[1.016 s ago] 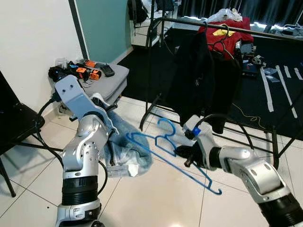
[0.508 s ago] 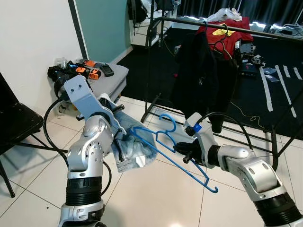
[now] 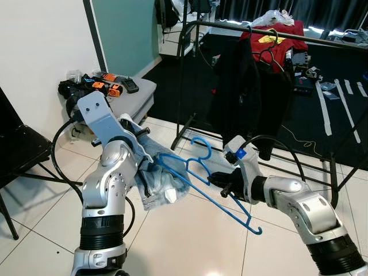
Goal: Hang hanger
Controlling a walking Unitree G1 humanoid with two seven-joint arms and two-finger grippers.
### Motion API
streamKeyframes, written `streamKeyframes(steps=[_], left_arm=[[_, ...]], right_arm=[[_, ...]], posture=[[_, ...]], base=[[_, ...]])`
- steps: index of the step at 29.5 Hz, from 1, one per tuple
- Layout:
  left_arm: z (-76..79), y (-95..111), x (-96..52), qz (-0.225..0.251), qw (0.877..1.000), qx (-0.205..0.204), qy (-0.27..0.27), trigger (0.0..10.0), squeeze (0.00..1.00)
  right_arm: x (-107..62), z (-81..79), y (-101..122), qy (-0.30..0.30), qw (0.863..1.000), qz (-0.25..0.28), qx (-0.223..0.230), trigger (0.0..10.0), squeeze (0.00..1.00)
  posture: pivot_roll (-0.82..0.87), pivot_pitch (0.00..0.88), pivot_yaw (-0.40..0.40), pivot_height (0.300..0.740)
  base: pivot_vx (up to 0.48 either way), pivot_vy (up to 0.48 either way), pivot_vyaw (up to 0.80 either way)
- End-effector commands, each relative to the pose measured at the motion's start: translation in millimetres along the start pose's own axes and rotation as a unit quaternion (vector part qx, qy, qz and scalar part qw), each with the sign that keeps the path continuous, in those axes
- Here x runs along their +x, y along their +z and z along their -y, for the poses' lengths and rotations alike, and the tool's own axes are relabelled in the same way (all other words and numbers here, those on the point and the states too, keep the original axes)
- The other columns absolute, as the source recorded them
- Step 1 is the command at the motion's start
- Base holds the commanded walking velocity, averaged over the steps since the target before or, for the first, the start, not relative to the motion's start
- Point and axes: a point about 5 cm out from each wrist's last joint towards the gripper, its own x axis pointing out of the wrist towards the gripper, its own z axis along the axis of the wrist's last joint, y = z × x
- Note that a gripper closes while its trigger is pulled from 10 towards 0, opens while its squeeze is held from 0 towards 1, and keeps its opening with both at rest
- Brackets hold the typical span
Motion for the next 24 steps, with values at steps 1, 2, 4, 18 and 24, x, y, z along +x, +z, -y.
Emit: streamKeyframes(steps=[1, 2, 4, 18, 24], left_arm=[[-2.5, -5, -0.1, -0.002, 1.0, 0.011, 0.0, 10.0, 0.0], [-2.6, -5, -0.2, -0.002, 1.0, 0.013, 0.0, 10.0, 0.0], [-2.6, -5, -0.2, -0.002, 1.0, 0.013, 0.0, 10.0, 0.0], [-11.0, -5, -1.3, 0.016, 0.998, 0.065, 0.013, 10.0, 0.0], [-12.9, -3, 0.1, 0.02, 0.998, 0.065, 0.02, 10.0, 0.0]], right_arm=[[-1.5, -4.7, 11, 0.018, 0.999, 0.028, -0.005, 10.0, 0.0], [-1.4, -4.9, 12, 0.019, 0.999, 0.029, -0.004, 10.0, 0.0], [-1.4, -4.9, 12, 0.019, 0.999, 0.029, -0.004, 10.0, 0.0], [-4.3, -23.6, -4, 0.101, 0.994, -0.032, -0.04, 10.0, 0.0], [-12.1, -29.3, -12, 0.126, 0.989, -0.063, -0.053, 10.0, 0.0]], posture=[[-0.08, 0.055, 0.045, 0.74], [-0.08, 0.055, 0.045, 0.74], [-0.08, 0.055, 0.045, 0.74], [-0.07, 0.049, 0.038, 0.74], [-0.08, 0.046, 0.043, 0.74]], base=[[0.0, 0.0, 0.0], [0.0, 0.0, 0.0], [0.0, 0.0, 0.0], [0.0, 0.0, 0.0], [0.0, 0.0, 0.0]])
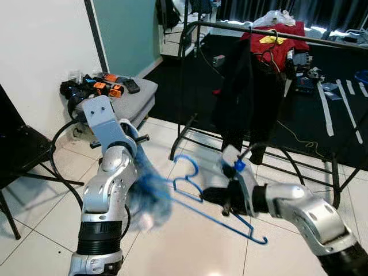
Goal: Hang hanger
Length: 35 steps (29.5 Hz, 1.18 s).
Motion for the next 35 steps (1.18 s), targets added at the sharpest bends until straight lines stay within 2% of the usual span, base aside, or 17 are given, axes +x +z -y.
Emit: streamKeyframes(steps=[1, 6, 12, 15, 18, 21, 23, 24, 25, 26, 28, 31, 34, 35], left_arm=[[-1.4, 2, 0.9, 0.01, 1.0, 0.006, 0.006, 10.0, 0.0], [-0.2, 2, 0.0, 0.011, 1.0, 0.006, 0.004, 10.0, 0.0], [-3.5, 2, -0.7, 0.013, 1.0, 0.008, 0.01, 10.0, 0.0], [-3.5, 2, -0.7, 0.013, 1.0, 0.008, 0.01, 10.0, 0.0], [-2.9, 1, -0.7, 0.012, 1.0, 0.008, 0.01, 10.0, 0.0], [-2.6, 1, -0.6, 0.012, 1.0, 0.008, 0.009, 10.0, 0.0], [-2.8, 1, -0.5, 0.012, 1.0, 0.009, 0.01, 10.0, 0.0], [-2.8, 1, -0.5, 0.012, 1.0, 0.009, 0.01, 10.0, 0.0], [-3.5, 1, -0.5, 0.013, 1.0, 0.01, 0.012, 10.0, 0.0], [-3.5, 1, -0.5, 0.013, 1.0, 0.01, 0.012, 10.0, 0.0], [-4.0, 1, -0.5, 0.014, 1.0, 0.01, 0.014, 10.0, 0.0], [-4.4, 2, -0.6, 0.014, 1.0, 0.01, 0.014, 10.0, 0.0], [-4.4, 2, -0.6, 0.014, 1.0, 0.01, 0.014, 10.0, 0.0], [-4.2, 2, -0.7, 0.015, 1.0, 0.009, 0.014, 10.0, 0.0]], right_arm=[[0.6, -6.7, 4, 0.018, 1.0, 0.005, -0.009, 10.0, 0.0], [1.3, -6.2, 7, 0.015, 1.0, 0.014, -0.006, 10.0, 0.0], [0.7, 6.1, 31, -0.024, 0.995, 0.096, -0.004, 10.0, 0.0], [0.7, 6.1, 31, -0.024, 0.995, 0.096, -0.004, 10.0, 0.0], [-2.8, 8.5, 39, -0.029, 0.992, 0.125, 0.0, 10.0, 0.0], [-4.5, 7.2, 38, -0.024, 0.992, 0.121, 0.0, 10.0, 0.0], [-5.4, 1.4, 26, -0.002, 0.997, 0.079, -0.003, 10.0, 0.0], [-5.4, 1.4, 26, -0.002, 0.997, 0.079, -0.003, 10.0, 0.0], [-7.2, -8.6, 13, 0.035, 0.999, 0.034, -0.014, 10.0, 0.0], [-7.2, -8.6, 13, 0.035, 0.999, 0.034, -0.014, 10.0, 0.0], [-11.3, -23.0, 4, 0.091, 0.995, 0.004, -0.027, 10.0, 0.0], [-13.6, -30.5, 2, 0.12, 0.992, -0.003, -0.029, 10.0, 0.0], [-13.8, -30.8, 2, 0.121, 0.992, -0.002, -0.029, 10.0, 0.0], [-12.4, -28.3, 8, 0.111, 0.993, 0.019, -0.03, 10.0, 0.0]], posture=[[-0.08, 0.046, 0.043, 0.74], [-0.08, 0.048, 0.042, 0.74], [-0.07, 0.052, 0.039, 0.74], [-0.07, 0.052, 0.039, 0.74], [-0.08, 0.054, 0.04, 0.74], [-0.08, 0.054, 0.04, 0.74], [-0.08, 0.055, 0.042, 0.74], [-0.08, 0.055, 0.042, 0.74], [-0.08, 0.056, 0.042, 0.74], [-0.08, 0.056, 0.042, 0.74], [-0.08, 0.055, 0.041, 0.74], [-0.08, 0.055, 0.042, 0.74], [-0.08, 0.055, 0.042, 0.74], [-0.08, 0.054, 0.043, 0.74]], base=[[0.0, 0.0, 0.0], [0.0, 0.0, 0.0], [0.0, 0.0, 0.0], [0.0, 0.0, 0.0], [0.0, 0.0, 0.0], [0.0, 0.0, 0.0], [0.0, 0.0, 0.0], [0.0, 0.0, 0.0], [0.0, 0.0, 0.0], [0.0, 0.0, 0.0], [0.0, 0.0, 0.0], [0.0, 0.0, 0.0], [0.0, 0.0, 0.0], [0.0, 0.0, 0.0]])
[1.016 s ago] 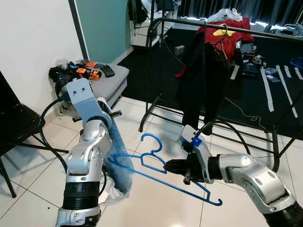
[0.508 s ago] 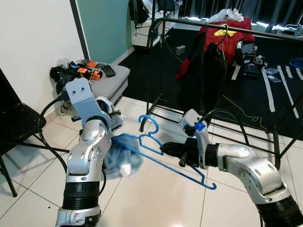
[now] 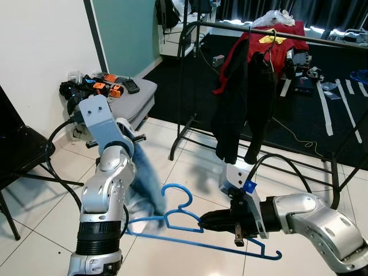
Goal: Hang hanger
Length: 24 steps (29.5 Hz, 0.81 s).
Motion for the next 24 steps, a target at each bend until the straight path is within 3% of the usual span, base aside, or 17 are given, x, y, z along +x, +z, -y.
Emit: streamKeyframes(steps=[1, 4, 12, 22, 24], left_arm=[[-1.3, 1, -1.1, 0.008, 1.0, 0.0, 0.003, 10.0, 0.0], [-1.1, 2, -0.9, 0.008, 1.0, -0.001, 0.002, 10.0, 0.0], [-1.8, 2, -0.1, 0.009, 1.0, 0.0, 0.003, 10.0, 0.0], [0.4, 0, -0.5, 0.007, 1.0, 0.0, -0.004, 10.0, 0.0], [0.3, 0, -0.5, 0.008, 1.0, 0.001, -0.005, 10.0, 0.0]], right_arm=[[0.5, 5.4, 13, -0.019, 0.999, 0.04, -0.011, 10.0, 0.0], [-4.8, 27.4, 30, -0.094, 0.991, 0.095, -0.014, 10.0, 0.0], [-15.4, 47.1, 44, -0.174, 0.975, 0.134, -0.024, 10.0, 0.0], [-20.1, 42.6, 47, -0.157, 0.976, 0.147, -0.025, 10.0, 0.0], [-24.0, 34.4, 34, -0.127, 0.986, 0.102, -0.034, 10.0, 0.0]], posture=[[-0.08, 0.054, 0.044, 0.74], [-0.07, 0.054, 0.046, 0.74], [-0.07, 0.053, 0.045, 0.74], [-0.08, 0.055, 0.044, 0.74], [-0.08, 0.055, 0.042, 0.74]], base=[[0.0, 0.0, 0.0], [0.0, 0.0, 0.0], [0.0, 0.0, 0.0], [0.0, 0.0, 0.0], [0.0, 0.0, 0.0]])
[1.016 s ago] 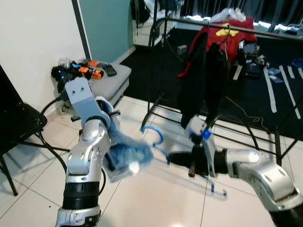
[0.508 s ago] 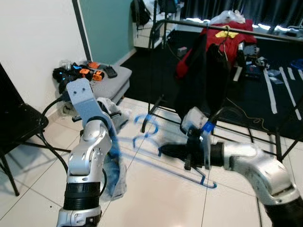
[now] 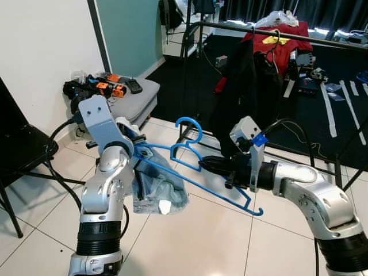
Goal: Hang hanger
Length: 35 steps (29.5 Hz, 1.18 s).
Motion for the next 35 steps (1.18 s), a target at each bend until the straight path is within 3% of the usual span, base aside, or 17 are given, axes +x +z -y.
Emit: streamKeyframes(steps=[1, 4, 11, 24, 35], left_arm=[[-1.0, 1, -0.3, 0.01, 1.0, 0.006, 0.002, 10.0, 0.0], [-1.1, 2, -0.3, 0.01, 1.0, 0.006, 0.002, 10.0, 0.0], [-0.6, 2, 0.3, 0.01, 1.0, 0.005, 0.0, 10.0, 0.0], [-0.6, 2, 0.6, 0.011, 1.0, 0.006, -0.002, 10.0, 0.0], [0.7, 1, 0.1, 0.011, 1.0, 0.004, -0.005, 10.0, 0.0]], right_arm=[[-3.7, -5.5, -4, 0.022, 1.0, -0.018, -0.007, 10.0, 0.0], [-5.9, -6.2, -7, 0.026, 0.999, -0.028, -0.009, 10.0, 0.0], [-14.2, 10.8, -4, -0.023, 0.999, -0.035, -0.014, 10.0, 0.0], [-15.8, 12.0, -3, -0.024, 0.999, -0.032, -0.015, 10.0, 0.0], [-24.2, 12.3, -10, -0.019, 0.998, -0.062, -0.022, 10.0, 0.0]], posture=[[-0.08, 0.055, 0.042, 0.74], [-0.08, 0.055, 0.042, 0.74], [-0.08, 0.05, 0.045, 0.74], [-0.08, 0.044, 0.045, 0.74], [-0.08, 0.046, 0.043, 0.74]], base=[[0.0, 0.0, 0.0], [0.0, 0.0, 0.0], [0.0, 0.0, 0.0], [0.0, 0.0, 0.0], [0.0, 0.0, 0.0]])
